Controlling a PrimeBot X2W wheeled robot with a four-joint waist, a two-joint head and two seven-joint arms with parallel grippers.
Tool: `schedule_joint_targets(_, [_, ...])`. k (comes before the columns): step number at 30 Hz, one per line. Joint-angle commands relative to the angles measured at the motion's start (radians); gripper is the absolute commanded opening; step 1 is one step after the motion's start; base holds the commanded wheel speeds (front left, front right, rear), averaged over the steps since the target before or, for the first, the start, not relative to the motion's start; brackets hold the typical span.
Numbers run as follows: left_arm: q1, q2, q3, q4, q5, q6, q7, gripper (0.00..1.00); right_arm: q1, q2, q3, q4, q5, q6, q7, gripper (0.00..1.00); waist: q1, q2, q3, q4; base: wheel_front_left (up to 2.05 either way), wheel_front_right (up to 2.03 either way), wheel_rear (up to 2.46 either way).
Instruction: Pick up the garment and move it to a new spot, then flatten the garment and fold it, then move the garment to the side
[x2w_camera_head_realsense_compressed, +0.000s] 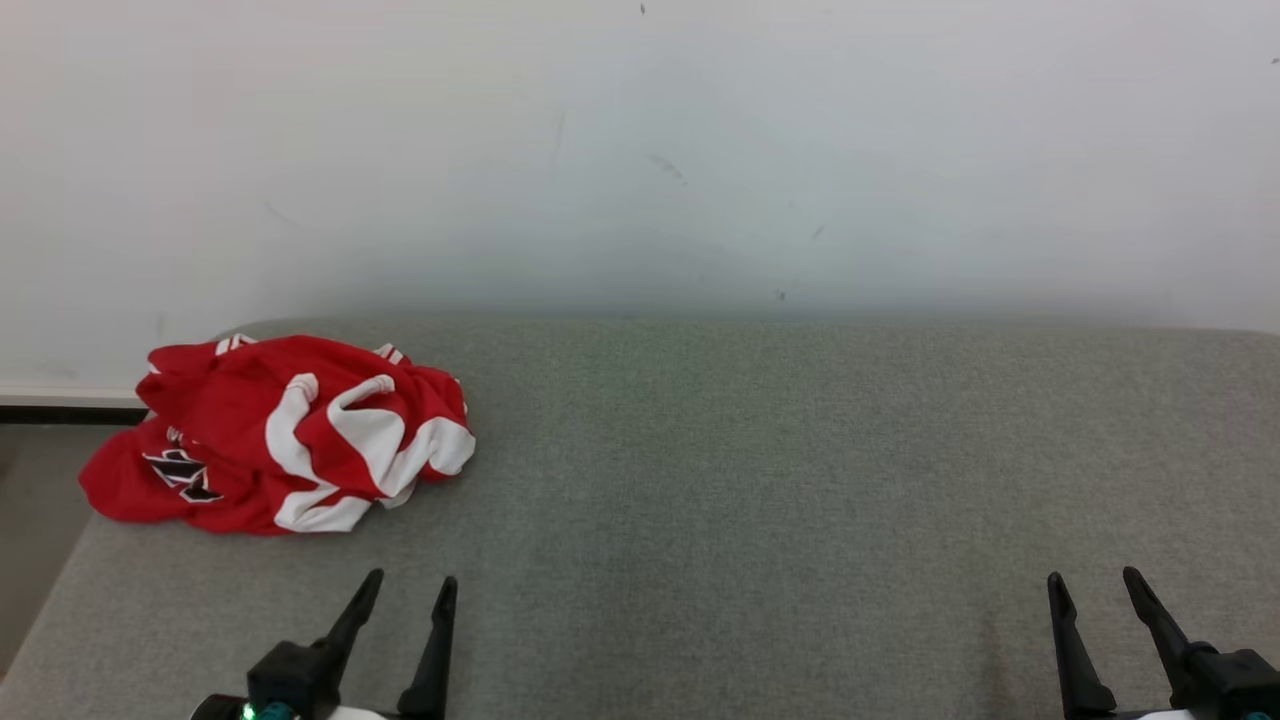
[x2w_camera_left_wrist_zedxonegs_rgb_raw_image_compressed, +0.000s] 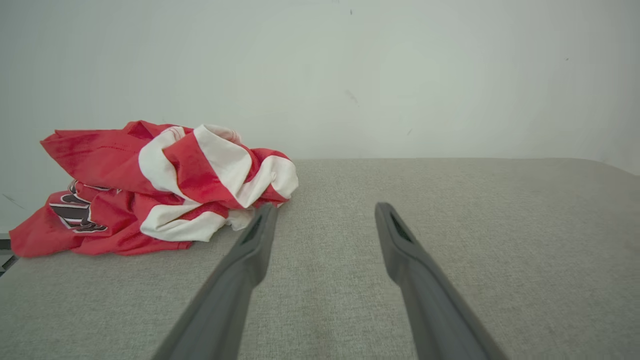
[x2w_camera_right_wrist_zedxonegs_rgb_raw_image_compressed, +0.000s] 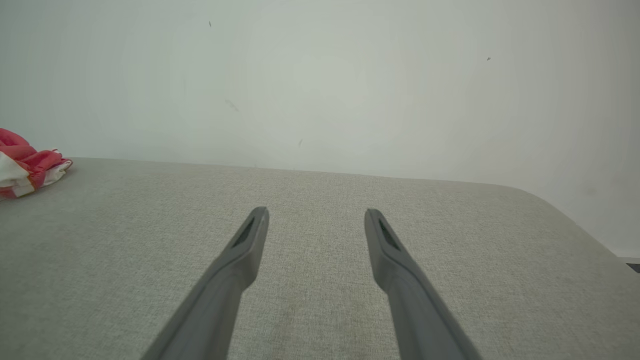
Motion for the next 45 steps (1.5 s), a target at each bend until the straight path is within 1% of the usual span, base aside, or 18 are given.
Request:
schedule_joint_targets(1, [0.009, 0.007, 0.003, 0.004, 0.019, -0.002, -0.007, 1.0, 0.005, -0.007, 0.0, 0.001, -0.024, 0.001, -0.008, 1.0, 0.0, -0.0001, -0.001, 0.0, 0.0, 0.0, 0.0])
schedule_joint_targets(3, [0.01, 0.004, 0.007, 0.009, 0.025, -0.003, -0.01, 1.0, 0.005, -0.007, 0.002, -0.001, -0.028, 0.001, -0.012, 1.0, 0.0, -0.0001, -0.002, 0.0, 0.0, 0.0, 0.0])
schedule_joint_targets(11, [0.008, -0.007, 0.026, 0.011, -0.011, -0.004, -0.008, 1.0, 0.007, -0.006, 0.007, 0.001, 0.003, 0.001, -0.008, 1.0, 0.0, -0.0001, 0.002, -0.002, 0.0, 0.0, 0.0])
schedule_joint_targets(19, [0.012, -0.013, 0.032, 0.015, -0.025, -0.009, -0.008, 1.0, 0.016, -0.011, 0.011, 0.008, 0.018, 0.001, -0.008, 1.0, 0.0, -0.0001, 0.001, -0.004, 0.0, 0.0, 0.0])
schedule_joint_targets(30, [0.001, -0.018, 0.035, 0.013, -0.026, -0.011, -0.008, 1.0, 0.013, -0.006, 0.004, 0.001, 0.023, 0.001, -0.008, 1.0, 0.0, -0.0001, 0.003, 0.015, 0.0, 0.0, 0.0])
schedule_joint_targets(33, [0.002, -0.019, 0.037, 0.013, -0.027, -0.011, -0.008, 1.0, 0.02, -0.003, 0.008, 0.0, 0.024, 0.001, -0.008, 1.0, 0.0, -0.0001, 0.001, 0.037, 0.0, 0.0, 0.0])
schedule_joint_targets(37, [0.014, -0.018, 0.037, 0.014, -0.024, -0.011, -0.008, 1.0, 0.025, 0.006, 0.018, 0.001, 0.028, 0.001, -0.008, 1.0, 0.0, -0.0001, -0.005, 0.084, 0.0, 0.0, 0.0])
schedule_joint_targets(45, [0.024, -0.006, 0.042, 0.012, -0.013, -0.012, -0.008, 1.0, 0.031, 0.014, 0.042, 0.003, 0.028, 0.001, -0.008, 1.0, 0.0, -0.0001, -0.013, 0.214, 0.0, 0.0, 0.0])
